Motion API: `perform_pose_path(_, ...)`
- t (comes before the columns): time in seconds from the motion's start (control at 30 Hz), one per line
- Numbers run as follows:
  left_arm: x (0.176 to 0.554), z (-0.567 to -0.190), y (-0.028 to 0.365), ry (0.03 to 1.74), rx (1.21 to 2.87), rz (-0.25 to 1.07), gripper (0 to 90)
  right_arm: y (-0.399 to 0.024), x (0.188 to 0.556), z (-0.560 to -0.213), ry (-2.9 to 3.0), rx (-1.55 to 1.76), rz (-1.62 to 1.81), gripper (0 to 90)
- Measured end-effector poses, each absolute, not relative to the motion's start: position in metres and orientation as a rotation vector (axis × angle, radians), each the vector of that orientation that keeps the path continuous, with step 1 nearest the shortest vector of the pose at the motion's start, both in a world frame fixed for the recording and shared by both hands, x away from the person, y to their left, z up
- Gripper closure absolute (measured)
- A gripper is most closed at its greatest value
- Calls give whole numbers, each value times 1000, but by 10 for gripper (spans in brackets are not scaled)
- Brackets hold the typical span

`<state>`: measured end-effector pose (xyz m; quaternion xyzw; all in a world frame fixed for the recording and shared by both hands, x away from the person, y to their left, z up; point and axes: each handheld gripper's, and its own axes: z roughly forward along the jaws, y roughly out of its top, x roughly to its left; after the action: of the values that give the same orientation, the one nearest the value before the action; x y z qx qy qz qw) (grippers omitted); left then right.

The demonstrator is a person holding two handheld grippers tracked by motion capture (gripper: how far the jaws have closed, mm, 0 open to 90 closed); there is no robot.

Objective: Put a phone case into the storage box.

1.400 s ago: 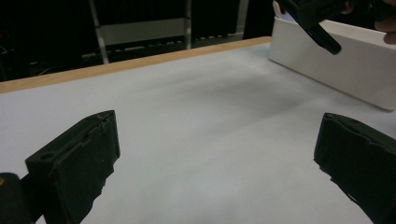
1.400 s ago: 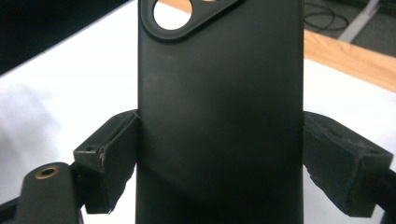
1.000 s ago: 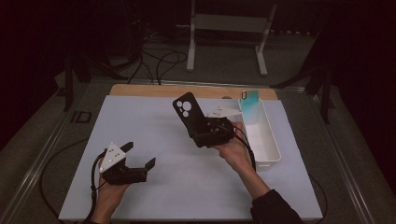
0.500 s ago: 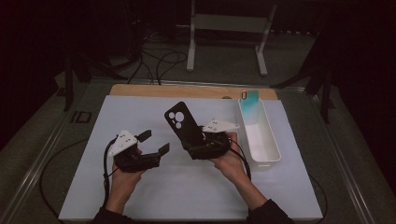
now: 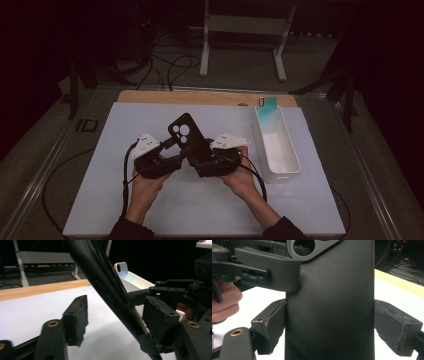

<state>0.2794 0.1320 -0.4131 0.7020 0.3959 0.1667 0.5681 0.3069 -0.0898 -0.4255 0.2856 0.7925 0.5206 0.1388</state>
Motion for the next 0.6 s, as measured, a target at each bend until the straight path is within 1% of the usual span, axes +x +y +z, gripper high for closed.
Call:
perform_pose_path(0.07,280,-413,131,927,1651,386,451,-89,307,-425,2289,831,1507,145)
perform_pose_path(0.1,281,-413,129,928,1654,379,451,-89,307,-425,2290,831,1513,145)
perform_pose_path(0.13,282,-413,128,926,1660,368,484,-87,306,-425,2289,828,1514,144)
perform_pose_path(0.23,283,-414,126,925,1666,362,520,-85,306,-425,2290,827,1519,145)
perform_pose_path(0.3,283,-415,123,922,1671,358,529,-83,305,-425,2284,820,1518,144)
perform_pose_path(0.5,285,-416,120,927,1676,335,635,-82,304,-425,2270,821,1520,144)
perform_pose_path(0.6,287,-417,117,933,1685,323,657,-80,303,-425,2274,819,1525,143)
